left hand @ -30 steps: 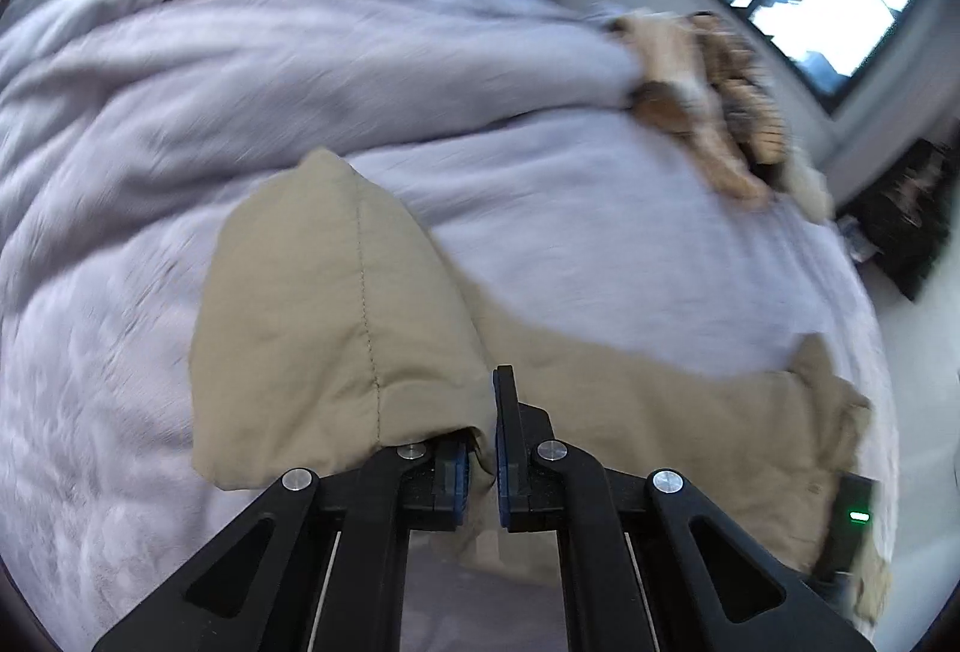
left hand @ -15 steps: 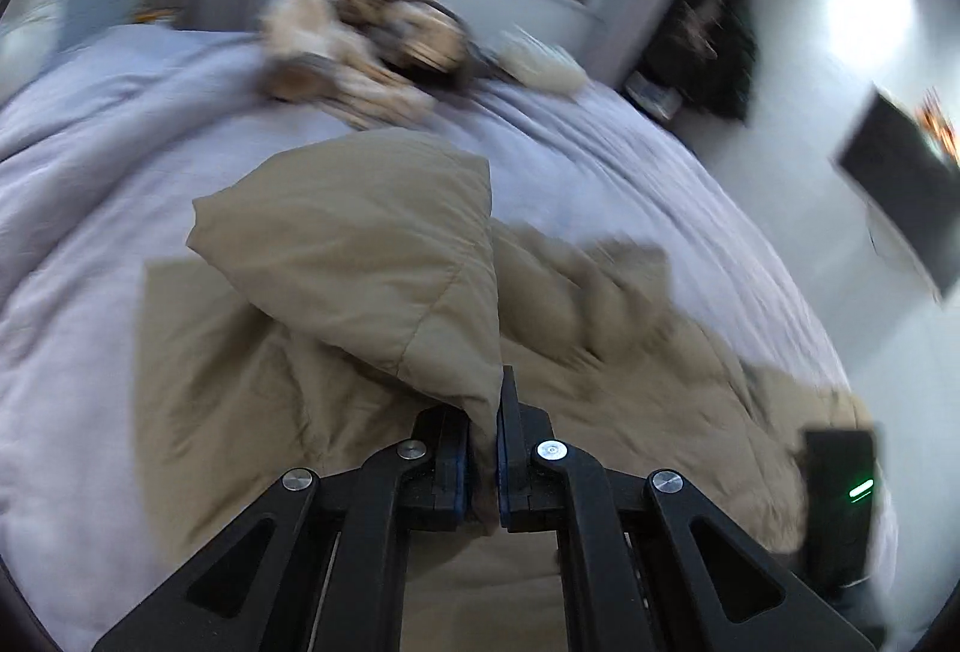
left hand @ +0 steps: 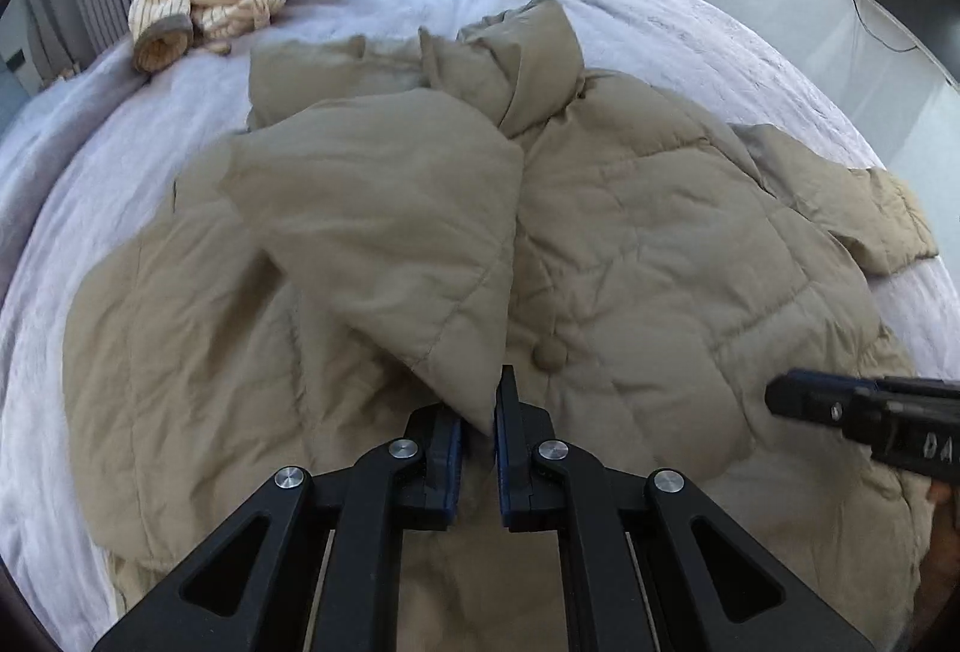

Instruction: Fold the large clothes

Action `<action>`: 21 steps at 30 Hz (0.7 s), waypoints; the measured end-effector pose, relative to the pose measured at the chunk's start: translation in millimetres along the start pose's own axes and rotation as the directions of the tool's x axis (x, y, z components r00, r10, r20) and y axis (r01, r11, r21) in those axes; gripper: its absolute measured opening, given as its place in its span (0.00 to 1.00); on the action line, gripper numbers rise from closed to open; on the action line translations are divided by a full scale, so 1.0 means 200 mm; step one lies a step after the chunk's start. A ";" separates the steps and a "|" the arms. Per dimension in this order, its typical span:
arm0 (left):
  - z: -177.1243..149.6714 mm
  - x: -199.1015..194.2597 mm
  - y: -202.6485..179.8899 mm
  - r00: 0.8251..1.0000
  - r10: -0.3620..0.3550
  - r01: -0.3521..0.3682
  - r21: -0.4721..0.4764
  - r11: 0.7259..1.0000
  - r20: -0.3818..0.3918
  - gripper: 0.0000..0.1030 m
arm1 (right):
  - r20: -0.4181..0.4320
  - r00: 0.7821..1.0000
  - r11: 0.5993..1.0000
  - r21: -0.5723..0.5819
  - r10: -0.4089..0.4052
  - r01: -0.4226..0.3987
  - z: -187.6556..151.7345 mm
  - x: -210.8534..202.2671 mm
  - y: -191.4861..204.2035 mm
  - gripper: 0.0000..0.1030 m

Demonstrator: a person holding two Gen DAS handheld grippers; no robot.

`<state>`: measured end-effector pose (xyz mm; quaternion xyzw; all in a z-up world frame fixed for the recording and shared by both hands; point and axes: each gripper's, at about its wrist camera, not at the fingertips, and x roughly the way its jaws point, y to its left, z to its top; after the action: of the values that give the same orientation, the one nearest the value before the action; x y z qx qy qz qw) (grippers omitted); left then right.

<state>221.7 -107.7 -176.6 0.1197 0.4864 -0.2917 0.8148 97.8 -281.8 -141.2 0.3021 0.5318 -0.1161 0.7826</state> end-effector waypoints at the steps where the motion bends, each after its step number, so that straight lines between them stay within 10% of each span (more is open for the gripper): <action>1: 0.00 -0.01 0.02 1.000 -0.005 0.005 -0.005 1.000 -0.006 0.09 | -0.001 1.000 1.000 0.000 -0.001 0.001 0.02 0.00 0.02 0.20; 5: -0.05 -0.07 0.08 1.000 -0.028 0.028 0.003 1.000 -0.008 0.09 | 0.023 1.000 0.999 -0.042 -0.007 0.008 0.04 -0.04 0.10 0.57; 13: -0.12 -0.26 0.35 0.997 0.062 -0.058 -0.106 0.993 0.035 0.09 | 0.101 0.994 0.965 -0.256 -0.033 0.058 0.13 -0.04 0.54 0.78; 21: -0.17 -0.18 0.83 0.960 0.279 -0.271 -0.386 0.882 -0.034 0.09 | 0.196 0.955 0.814 -0.502 -0.221 0.292 0.15 0.29 0.97 0.80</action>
<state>282.9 54.4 -176.2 0.0210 0.5034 -0.0726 0.8608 242.0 -137.7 -117.4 -0.0061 0.5275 -0.0899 0.8448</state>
